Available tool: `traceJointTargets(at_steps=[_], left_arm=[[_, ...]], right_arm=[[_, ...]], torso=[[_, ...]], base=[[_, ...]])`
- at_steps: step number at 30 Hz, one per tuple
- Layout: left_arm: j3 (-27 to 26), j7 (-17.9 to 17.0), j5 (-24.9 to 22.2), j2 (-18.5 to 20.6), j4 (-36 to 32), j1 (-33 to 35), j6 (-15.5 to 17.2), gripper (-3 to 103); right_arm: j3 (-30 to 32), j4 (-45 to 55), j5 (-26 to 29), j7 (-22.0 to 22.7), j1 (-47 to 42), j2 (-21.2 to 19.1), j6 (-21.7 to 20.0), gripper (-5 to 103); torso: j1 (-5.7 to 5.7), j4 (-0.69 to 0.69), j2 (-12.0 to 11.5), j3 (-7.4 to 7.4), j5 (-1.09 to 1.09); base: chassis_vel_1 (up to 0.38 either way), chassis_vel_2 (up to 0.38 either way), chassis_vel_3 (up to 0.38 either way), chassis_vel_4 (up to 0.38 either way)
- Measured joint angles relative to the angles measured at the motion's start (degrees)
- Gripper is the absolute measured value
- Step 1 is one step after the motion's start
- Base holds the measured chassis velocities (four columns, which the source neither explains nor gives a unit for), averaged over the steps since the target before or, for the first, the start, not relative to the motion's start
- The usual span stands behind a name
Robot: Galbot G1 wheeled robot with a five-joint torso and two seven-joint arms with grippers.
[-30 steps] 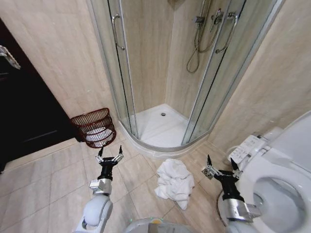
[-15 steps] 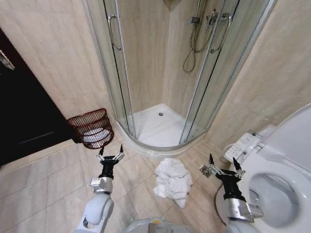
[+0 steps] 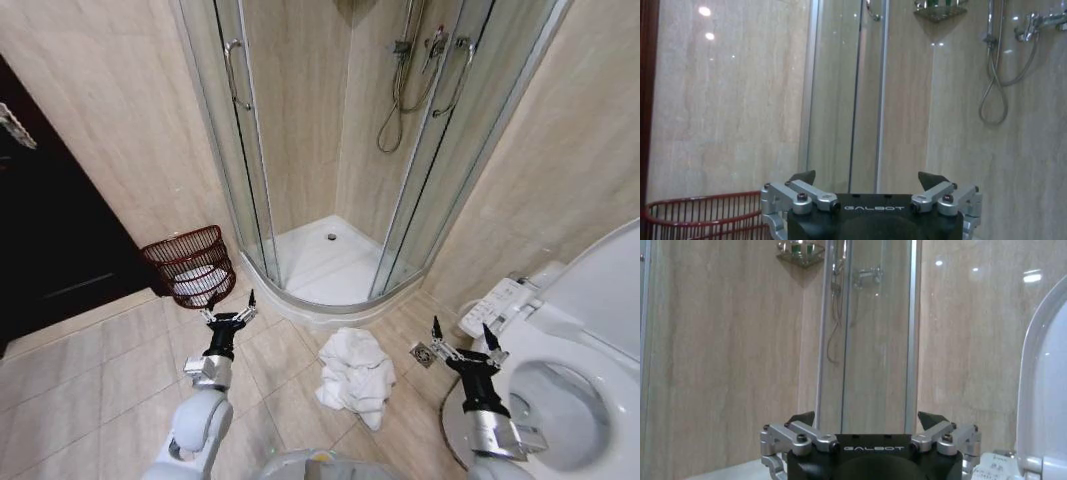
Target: Discard the used towel into the hamper.
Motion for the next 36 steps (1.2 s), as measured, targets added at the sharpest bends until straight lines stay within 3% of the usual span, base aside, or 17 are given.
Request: traceJointTargets(at_steps=[36], left_arm=[[2.10, -0.19, 0.94, 0.35, -1.44, 1.01, 0.05, 100]], right_arm=[[0.17, -0.76, -1.54, -2.23, -0.10, 0.00, 1.07, 100]], torso=[[3.53, 0.00, 8.85, 5.32, 0.00]], base=[[0.000, 0.000, 0.000, 0.000]])
